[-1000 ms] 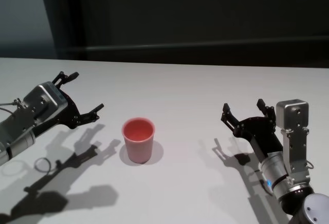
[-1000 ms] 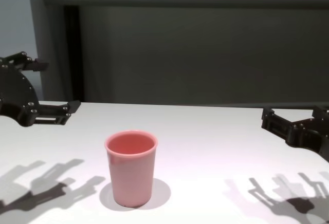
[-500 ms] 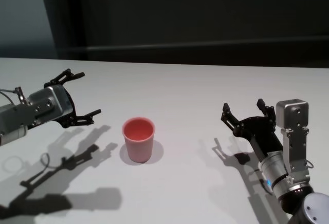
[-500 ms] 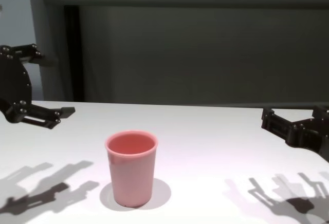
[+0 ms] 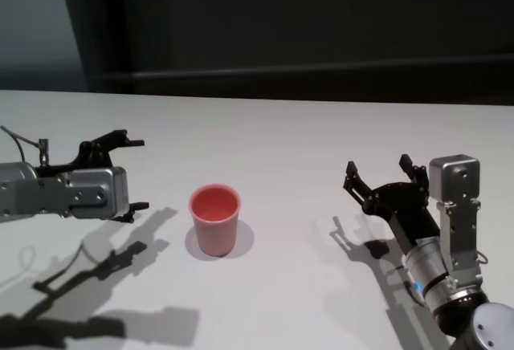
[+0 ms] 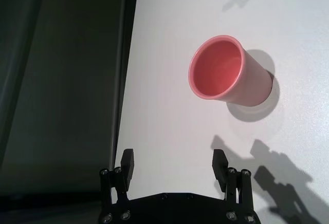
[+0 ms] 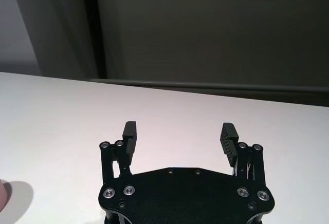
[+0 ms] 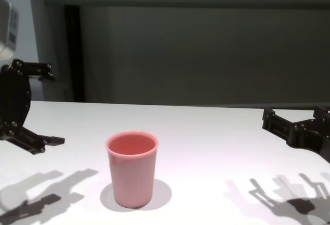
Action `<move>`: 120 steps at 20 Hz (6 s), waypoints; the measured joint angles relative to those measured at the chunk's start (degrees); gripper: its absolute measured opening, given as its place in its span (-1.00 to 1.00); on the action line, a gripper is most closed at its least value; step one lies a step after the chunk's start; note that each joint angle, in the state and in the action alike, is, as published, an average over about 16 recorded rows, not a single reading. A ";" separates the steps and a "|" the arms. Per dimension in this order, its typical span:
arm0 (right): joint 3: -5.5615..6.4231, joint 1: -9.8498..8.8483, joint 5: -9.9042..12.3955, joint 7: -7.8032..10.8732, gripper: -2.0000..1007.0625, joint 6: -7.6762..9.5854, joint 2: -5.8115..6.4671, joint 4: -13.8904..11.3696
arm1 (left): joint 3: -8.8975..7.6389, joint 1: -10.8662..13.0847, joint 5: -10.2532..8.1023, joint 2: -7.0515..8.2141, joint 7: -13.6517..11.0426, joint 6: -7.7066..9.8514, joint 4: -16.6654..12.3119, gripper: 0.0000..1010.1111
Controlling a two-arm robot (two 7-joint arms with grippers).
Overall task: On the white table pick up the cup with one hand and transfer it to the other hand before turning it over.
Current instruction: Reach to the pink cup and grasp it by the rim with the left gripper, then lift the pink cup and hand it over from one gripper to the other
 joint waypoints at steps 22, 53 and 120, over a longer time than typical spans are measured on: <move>0.00 0.00 0.00 0.00 0.99 0.00 0.00 0.00 | 14.95 -14.45 9.21 -0.61 -15.57 -0.76 -1.15 0.99; 0.00 0.00 0.00 0.00 0.99 0.00 0.00 0.00 | 27.17 -24.93 13.83 -6.57 -25.02 -0.99 3.85 0.99; 0.00 0.00 0.00 0.00 0.99 0.00 0.00 0.00 | 20.39 -21.51 -14.15 -8.05 -9.85 -5.71 13.03 -0.92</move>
